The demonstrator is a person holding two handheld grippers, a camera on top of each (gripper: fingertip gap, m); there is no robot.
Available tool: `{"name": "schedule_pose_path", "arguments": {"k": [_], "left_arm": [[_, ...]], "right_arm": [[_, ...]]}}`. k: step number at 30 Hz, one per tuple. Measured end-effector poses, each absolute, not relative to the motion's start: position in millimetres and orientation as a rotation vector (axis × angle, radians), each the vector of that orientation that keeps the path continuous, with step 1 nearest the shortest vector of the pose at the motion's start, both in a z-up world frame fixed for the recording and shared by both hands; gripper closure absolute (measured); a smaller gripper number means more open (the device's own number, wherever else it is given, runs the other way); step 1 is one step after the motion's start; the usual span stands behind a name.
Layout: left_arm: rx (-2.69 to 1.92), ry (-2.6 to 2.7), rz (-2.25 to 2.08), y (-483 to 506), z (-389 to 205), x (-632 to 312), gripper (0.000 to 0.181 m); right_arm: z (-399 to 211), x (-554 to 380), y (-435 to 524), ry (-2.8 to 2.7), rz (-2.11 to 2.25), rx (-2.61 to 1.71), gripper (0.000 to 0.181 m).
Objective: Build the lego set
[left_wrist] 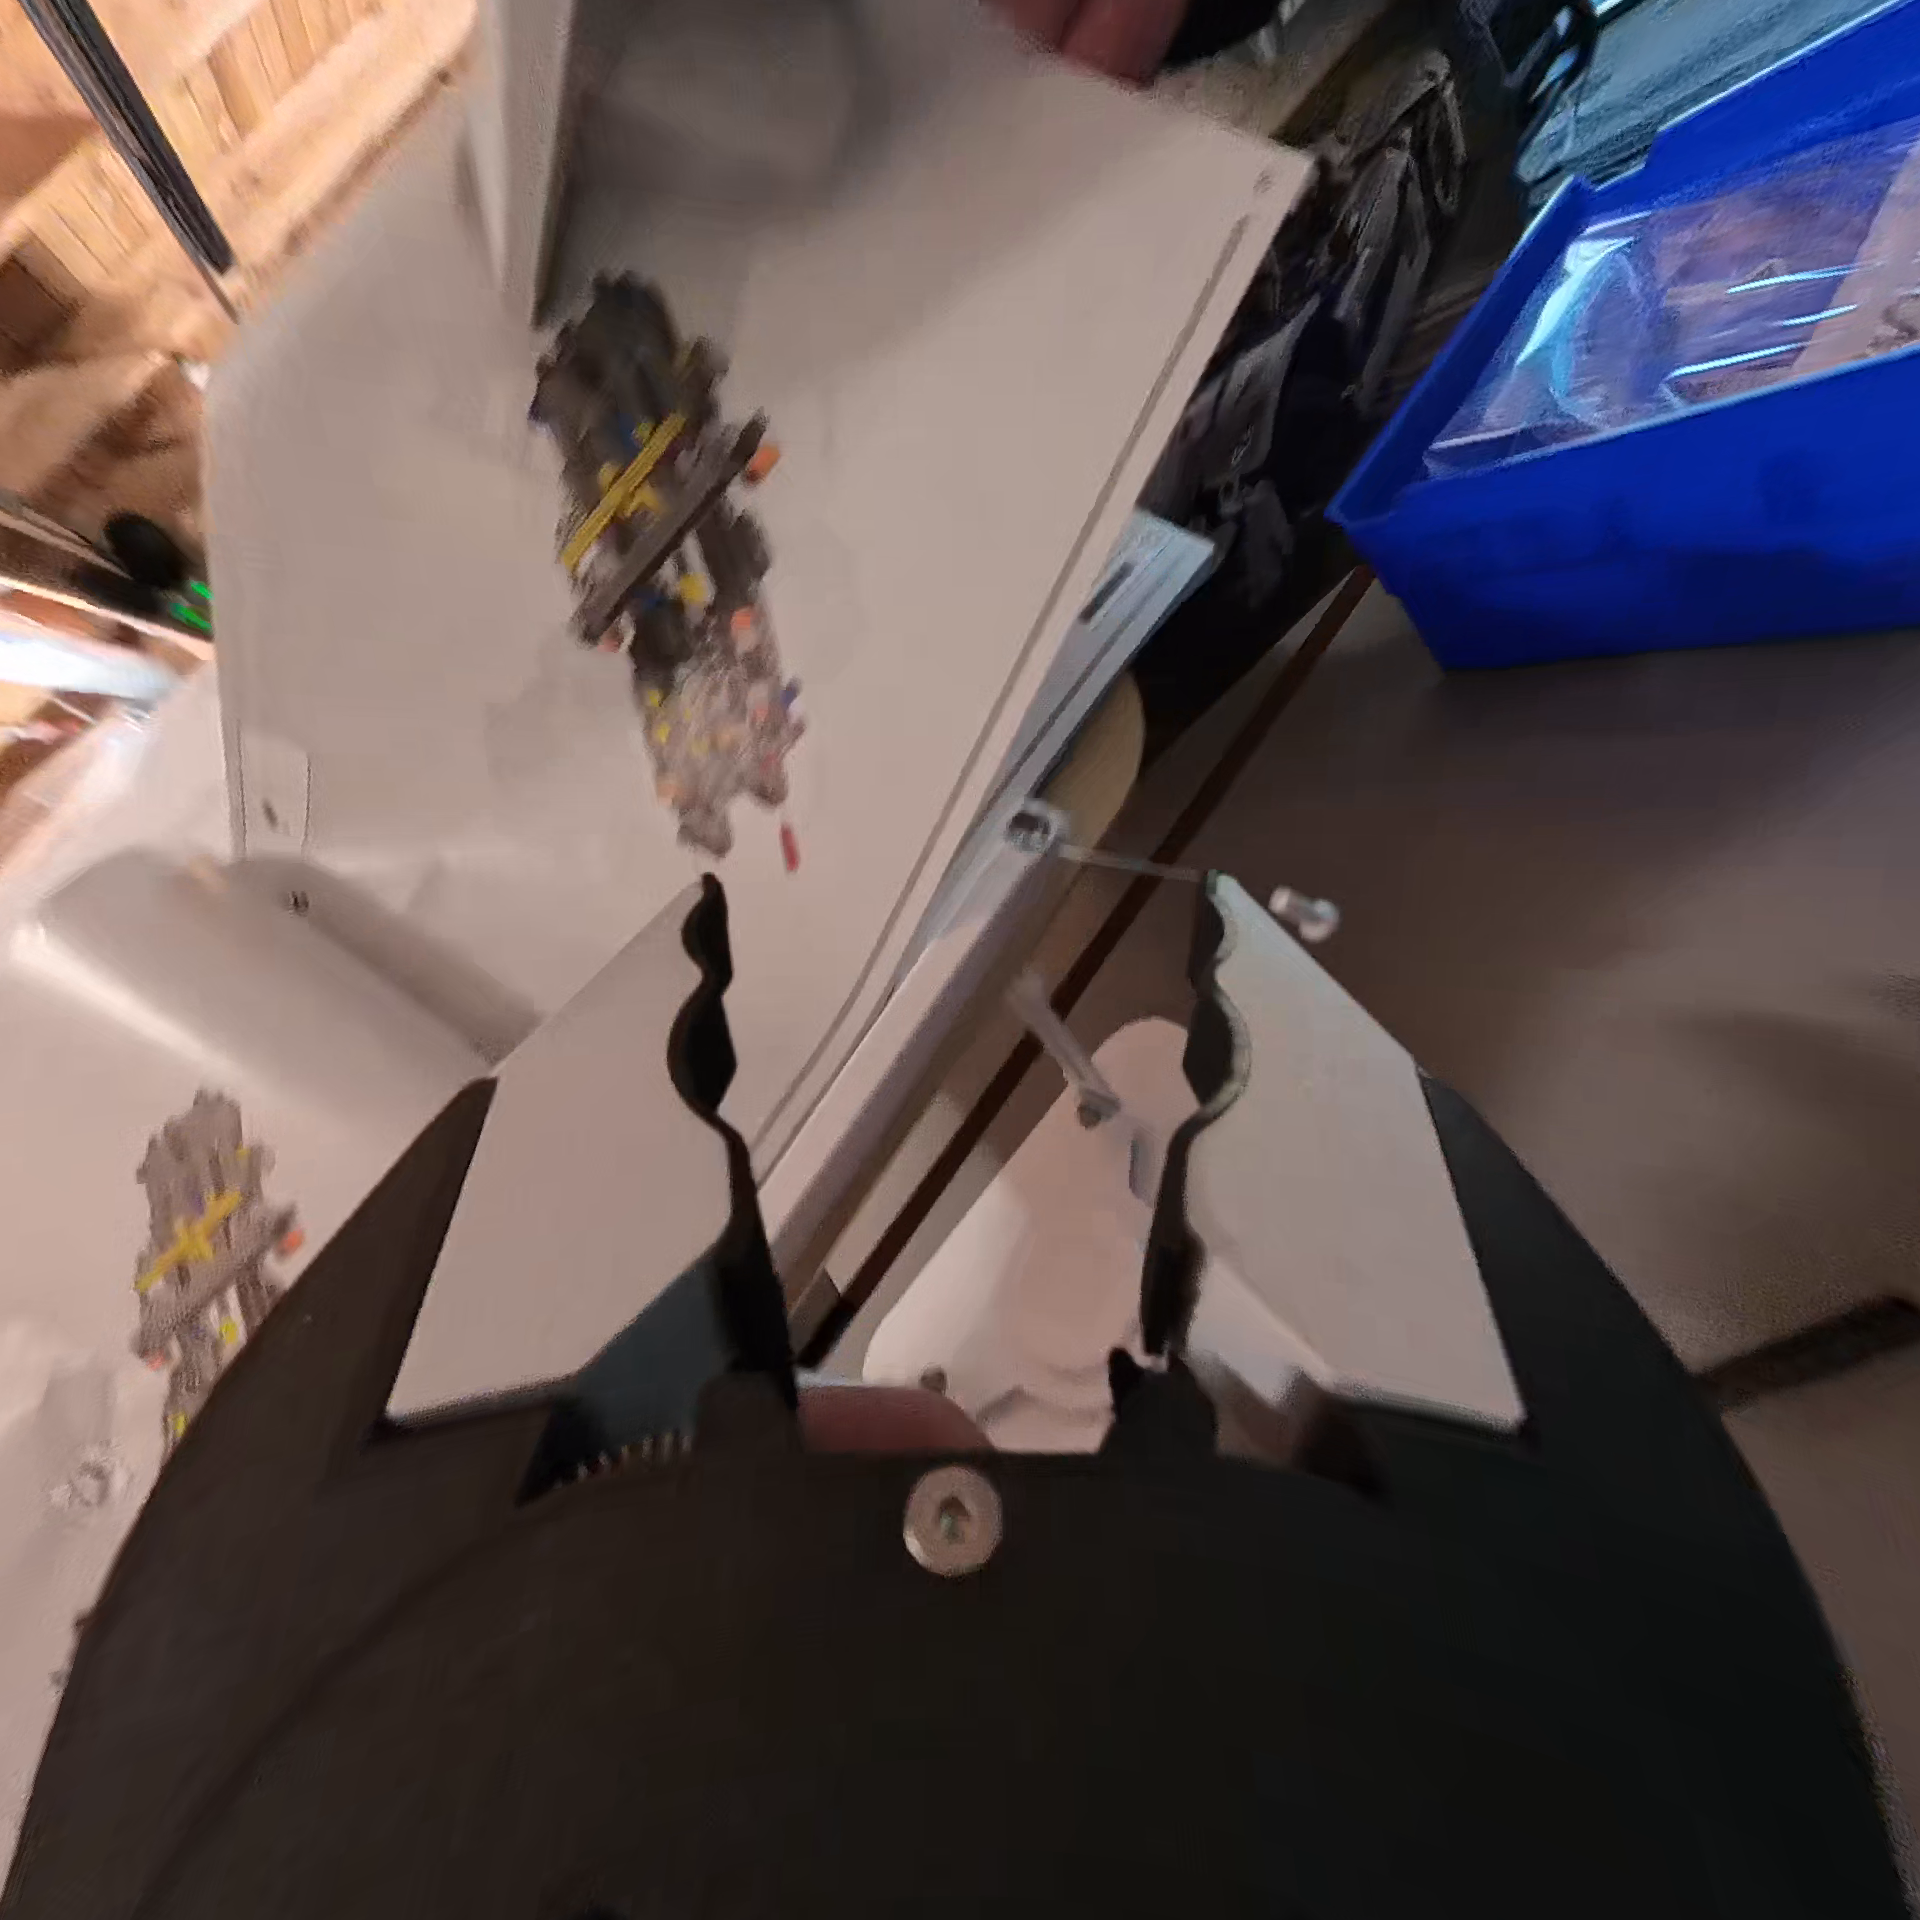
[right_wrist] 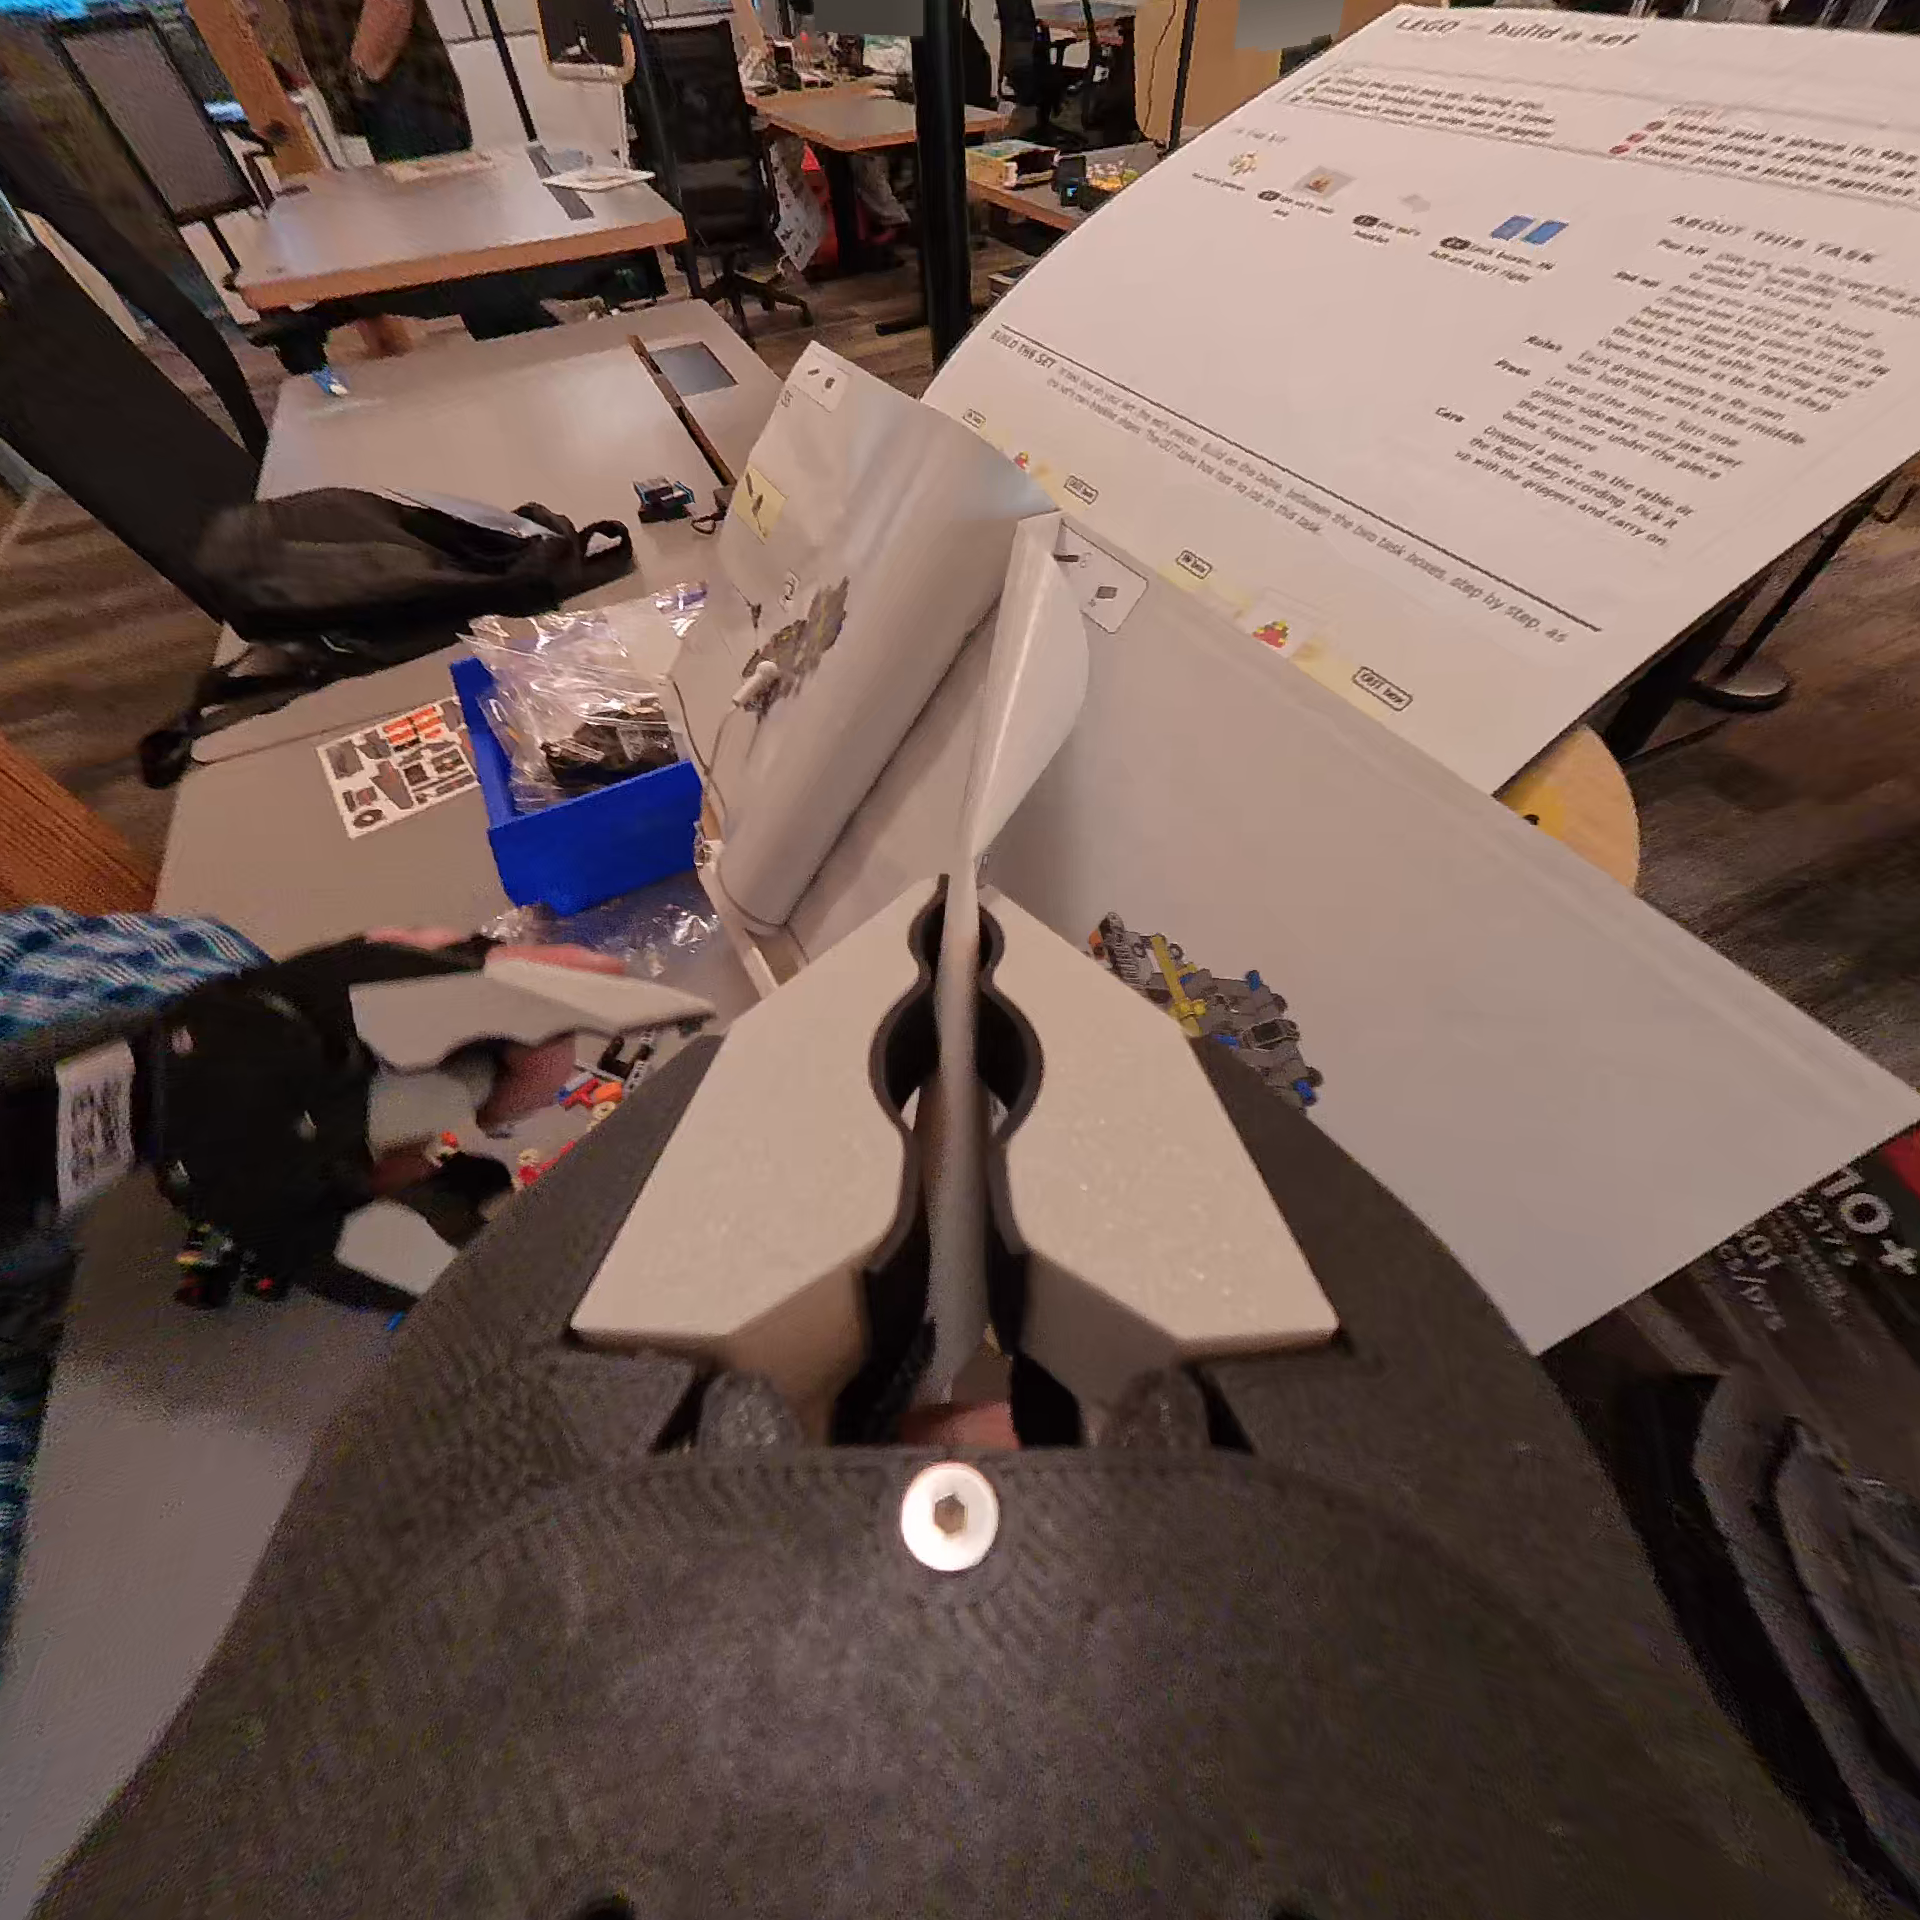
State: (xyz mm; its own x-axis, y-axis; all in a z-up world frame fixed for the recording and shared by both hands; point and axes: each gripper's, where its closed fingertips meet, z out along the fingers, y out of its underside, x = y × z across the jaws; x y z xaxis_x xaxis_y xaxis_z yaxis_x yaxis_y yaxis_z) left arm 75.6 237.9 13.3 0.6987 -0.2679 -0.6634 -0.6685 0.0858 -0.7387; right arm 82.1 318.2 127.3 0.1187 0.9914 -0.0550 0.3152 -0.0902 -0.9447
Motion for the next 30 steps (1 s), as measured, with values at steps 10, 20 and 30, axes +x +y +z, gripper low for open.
{"name": "schedule_pose_path", "arguments": {"k": [10,20,30], "left_arm": [[-1.319,0.670,0.654,286,54,116,0.103],[-1.209,0.480,0.641,275,85,95,0.165],[-1.212,0.259,0.160,240,108,49,0.181]], "right_arm": [[139,66,283,-1.280,1.141,-1.622,0.181],[149,55,268,-1.236,1.196,-1.598,0.178],[203,74,247,-1.241,1.192,-1.222,0.098]]}}
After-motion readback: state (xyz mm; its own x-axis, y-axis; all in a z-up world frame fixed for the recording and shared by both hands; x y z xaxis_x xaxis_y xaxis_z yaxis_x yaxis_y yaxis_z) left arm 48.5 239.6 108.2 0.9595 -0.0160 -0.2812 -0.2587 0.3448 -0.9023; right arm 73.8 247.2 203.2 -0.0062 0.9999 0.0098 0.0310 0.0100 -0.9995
